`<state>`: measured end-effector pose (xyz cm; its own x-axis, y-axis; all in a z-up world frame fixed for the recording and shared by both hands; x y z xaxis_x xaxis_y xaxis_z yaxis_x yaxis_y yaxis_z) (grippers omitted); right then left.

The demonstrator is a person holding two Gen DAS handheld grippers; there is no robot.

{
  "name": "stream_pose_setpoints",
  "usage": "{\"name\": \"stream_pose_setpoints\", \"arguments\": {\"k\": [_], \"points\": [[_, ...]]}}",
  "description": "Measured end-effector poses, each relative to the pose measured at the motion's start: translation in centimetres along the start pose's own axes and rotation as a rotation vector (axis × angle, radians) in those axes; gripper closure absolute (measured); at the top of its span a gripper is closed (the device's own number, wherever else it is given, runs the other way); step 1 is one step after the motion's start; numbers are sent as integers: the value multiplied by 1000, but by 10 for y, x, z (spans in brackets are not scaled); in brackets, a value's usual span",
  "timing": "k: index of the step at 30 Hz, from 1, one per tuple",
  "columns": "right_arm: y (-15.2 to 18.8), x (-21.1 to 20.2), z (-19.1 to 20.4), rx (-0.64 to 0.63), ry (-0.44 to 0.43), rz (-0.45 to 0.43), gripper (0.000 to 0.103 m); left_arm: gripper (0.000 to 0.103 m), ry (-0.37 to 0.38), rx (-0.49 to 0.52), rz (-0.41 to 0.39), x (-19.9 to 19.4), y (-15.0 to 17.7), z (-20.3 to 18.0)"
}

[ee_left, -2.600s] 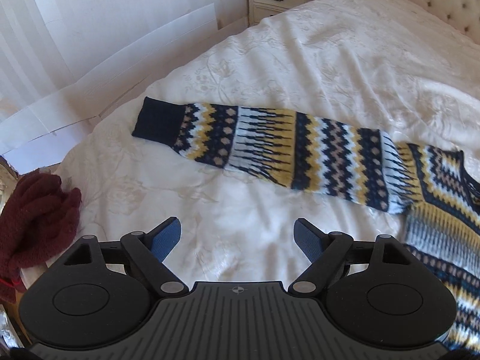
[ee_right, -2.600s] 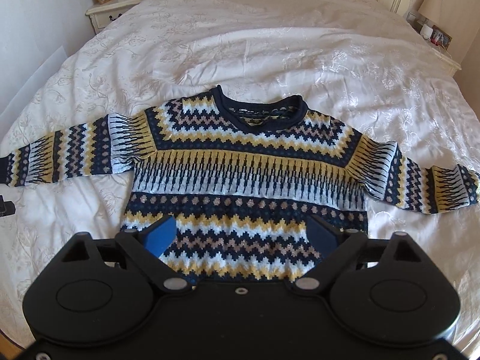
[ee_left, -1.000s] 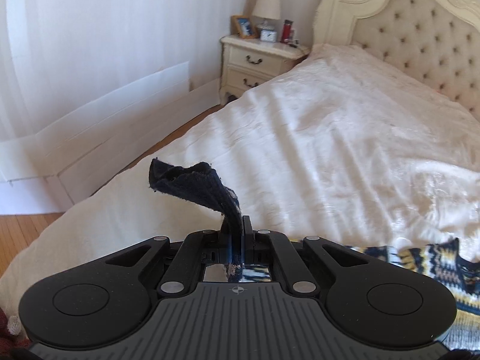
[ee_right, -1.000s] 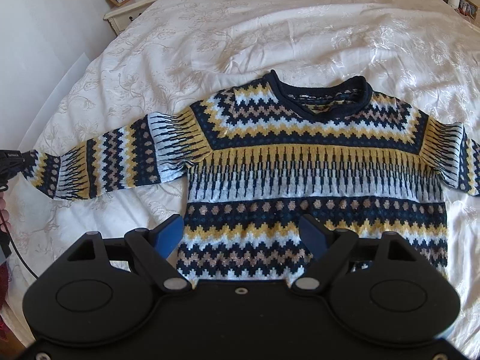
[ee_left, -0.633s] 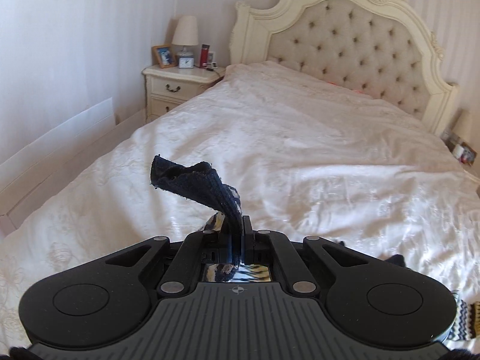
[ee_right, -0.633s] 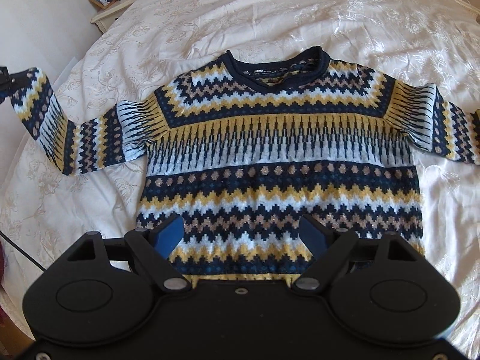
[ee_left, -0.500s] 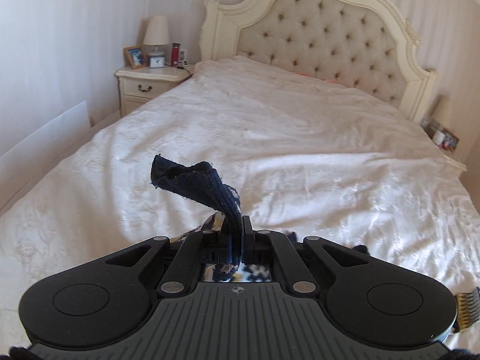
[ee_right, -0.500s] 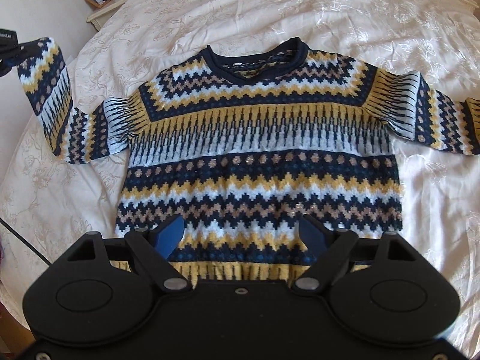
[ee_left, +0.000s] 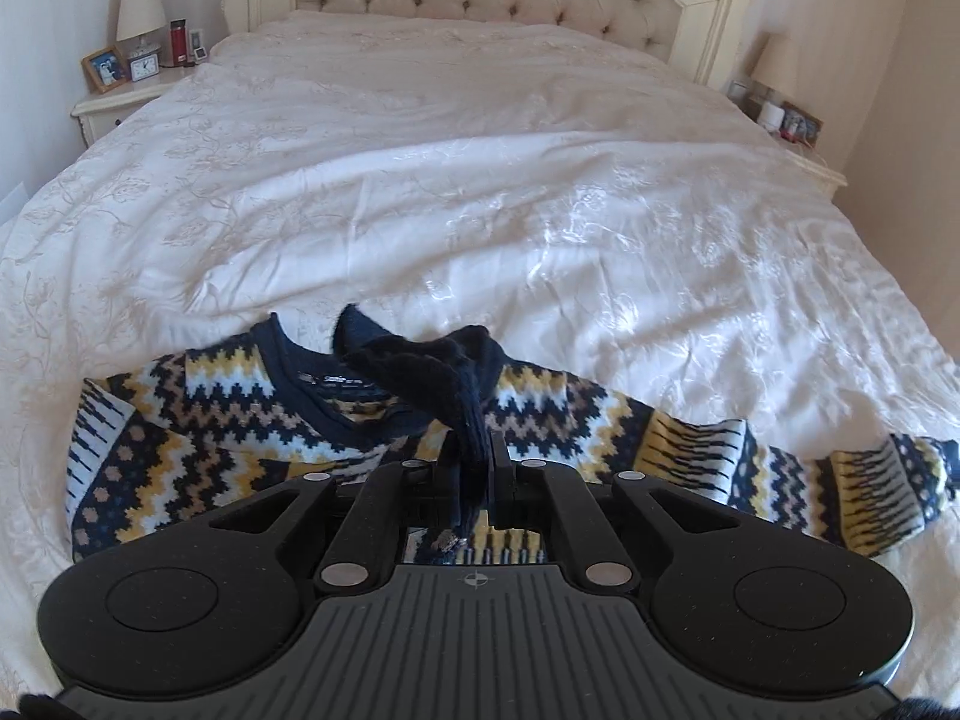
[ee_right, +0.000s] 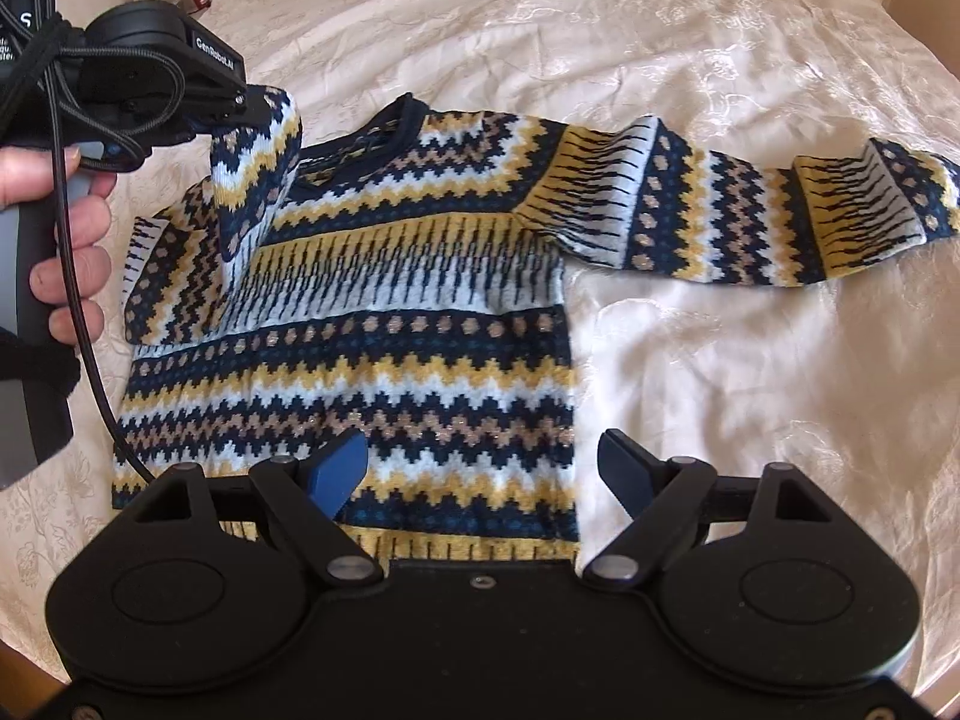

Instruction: Fold small clothes

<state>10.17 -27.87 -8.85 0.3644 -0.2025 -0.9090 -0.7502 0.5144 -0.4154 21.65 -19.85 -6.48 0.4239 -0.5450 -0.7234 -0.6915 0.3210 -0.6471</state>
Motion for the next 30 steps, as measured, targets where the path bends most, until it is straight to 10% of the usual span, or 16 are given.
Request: {"name": "stream_pose_setpoints", "arguments": {"k": [3,12,21,30], "points": [[-1,6,-8,18,15,4,18,74,38,74,-12,-4,0,-18],[-23,18,8,16,10,-48,18,65,-65,219,15,-33,25,8],[-61,50,36,-44,-49,-105,28,65,-306,55,281,-26,94,122],[-96,107,25,43,-79,-56,28,63,-257,-244,342,-12,142,199]]}}
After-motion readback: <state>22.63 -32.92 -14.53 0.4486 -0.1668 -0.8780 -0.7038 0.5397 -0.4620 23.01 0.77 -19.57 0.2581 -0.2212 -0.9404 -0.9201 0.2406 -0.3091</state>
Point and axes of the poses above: each gripper's, at about its wrist camera, not at the fingertips, and x roughly the way its jaws point, z to its left, y to its underside, the point moved 1 cm from there along x, roughly the way its jaws point, and after that the axes turned 11 degrees about y, right-handed, at the moved point
